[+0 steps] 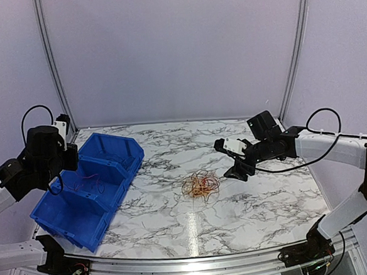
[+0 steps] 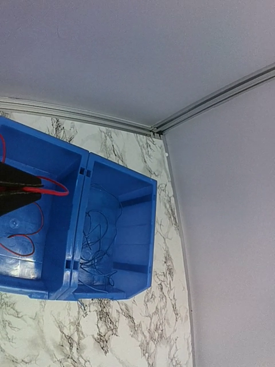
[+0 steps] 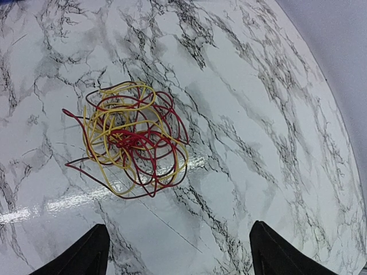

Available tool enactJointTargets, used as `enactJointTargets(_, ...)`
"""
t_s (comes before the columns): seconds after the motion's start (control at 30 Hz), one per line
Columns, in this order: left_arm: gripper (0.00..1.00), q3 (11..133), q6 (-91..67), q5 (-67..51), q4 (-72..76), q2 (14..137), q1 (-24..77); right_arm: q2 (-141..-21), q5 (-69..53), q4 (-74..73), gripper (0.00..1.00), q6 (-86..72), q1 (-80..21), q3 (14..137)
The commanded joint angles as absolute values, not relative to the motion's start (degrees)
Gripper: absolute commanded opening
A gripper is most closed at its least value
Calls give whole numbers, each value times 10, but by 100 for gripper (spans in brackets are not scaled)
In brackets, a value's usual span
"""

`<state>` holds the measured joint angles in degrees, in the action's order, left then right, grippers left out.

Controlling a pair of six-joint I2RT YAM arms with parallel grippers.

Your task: Untangle the cables

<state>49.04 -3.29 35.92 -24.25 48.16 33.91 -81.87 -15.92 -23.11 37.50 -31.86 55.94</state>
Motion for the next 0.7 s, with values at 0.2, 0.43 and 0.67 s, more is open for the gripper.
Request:
enactJointTargets(0.2, 0, 416, -20, 277, -134, 487, 281, -852, -147, -221, 83, 374, -316, 558)
enactJointTargets(0.43, 0, 391, -9, 80, -95, 529, 259, -868, -136, -221, 82, 379, -315, 558)
enactJointTargets(0.67, 0, 417, -13, -24, -96, 582, 256, -877, -141, -226, 81, 381, -316, 560)
